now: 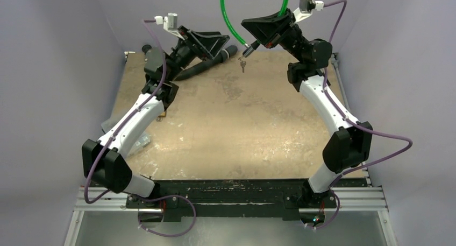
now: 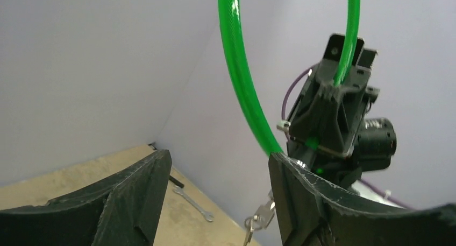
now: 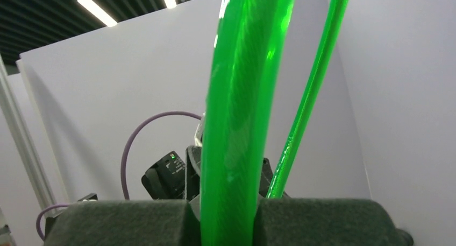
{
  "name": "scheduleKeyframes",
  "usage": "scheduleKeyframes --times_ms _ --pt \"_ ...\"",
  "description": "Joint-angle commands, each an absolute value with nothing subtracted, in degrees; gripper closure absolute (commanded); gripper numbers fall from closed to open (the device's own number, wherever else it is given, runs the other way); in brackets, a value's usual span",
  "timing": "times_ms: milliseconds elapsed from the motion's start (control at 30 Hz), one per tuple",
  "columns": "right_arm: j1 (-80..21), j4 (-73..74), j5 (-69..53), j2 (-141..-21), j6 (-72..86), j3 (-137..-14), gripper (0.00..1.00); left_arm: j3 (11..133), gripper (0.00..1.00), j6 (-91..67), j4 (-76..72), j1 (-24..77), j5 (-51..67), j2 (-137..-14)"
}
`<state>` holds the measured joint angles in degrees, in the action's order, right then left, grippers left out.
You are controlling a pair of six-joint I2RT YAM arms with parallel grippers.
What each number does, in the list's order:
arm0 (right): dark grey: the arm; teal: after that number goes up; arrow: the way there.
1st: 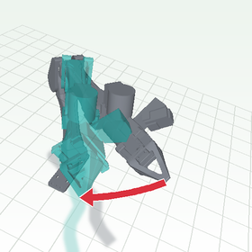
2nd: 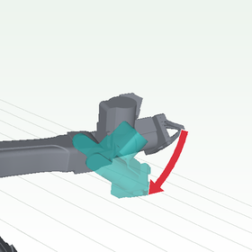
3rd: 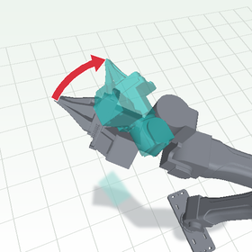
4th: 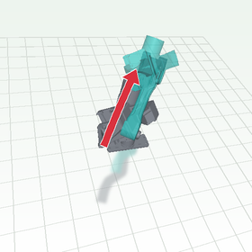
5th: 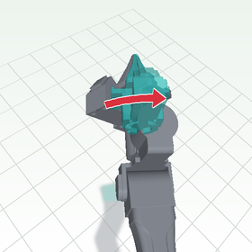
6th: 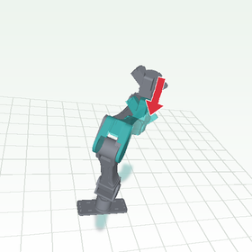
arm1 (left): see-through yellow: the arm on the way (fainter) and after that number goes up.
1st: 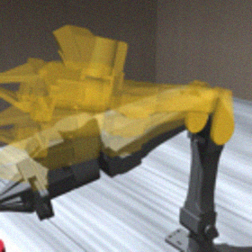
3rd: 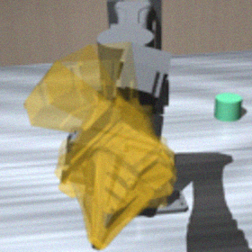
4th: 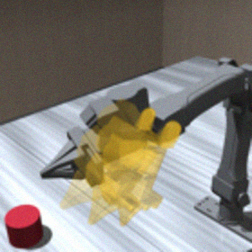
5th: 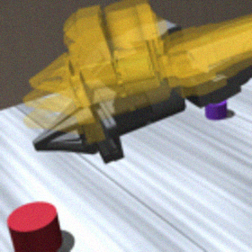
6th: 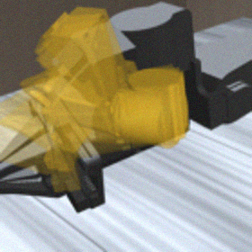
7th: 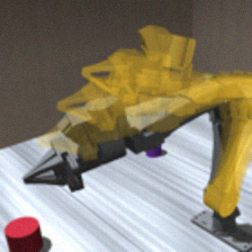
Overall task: Lock with the key
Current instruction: Lock the lock, then remove the key from the lock.
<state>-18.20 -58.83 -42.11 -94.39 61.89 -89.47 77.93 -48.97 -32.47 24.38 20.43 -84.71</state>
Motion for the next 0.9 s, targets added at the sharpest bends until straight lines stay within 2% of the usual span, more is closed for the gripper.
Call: scheduleKeyframes --times_ms 0,133,233,500,867 --pt "-18.02 -67.19 -43.31 -93.76 60.3 -95.05 1.0 73.47 0.3 -34.1 -40.96 23.38 32.55 -79.39" --pt "-18.08 -67.9 -43.68 -94.0 61.07 -96.76 1.0 70.73 0.34 -31.28 -46.27 23.44 45.1 -79.23" --pt "-18.28 -67.82 -44.02 -93.71 61.23 -97.1 1.0 70.33 0.37 -30.68 -49.91 23.78 47.98 -79.97" --pt "-19.16 -67.68 -45.47 -92.74 61.31 -95.95 1.0 73.32 0.46 -27.56 -52.08 27.35 50.62 -82.1" --pt "-20.04 -68.8 -46.36 -90.96 62.27 -93.55 1.0 74.32 0.55 -29.17 -52.3 28.12 45.34 -84.26"
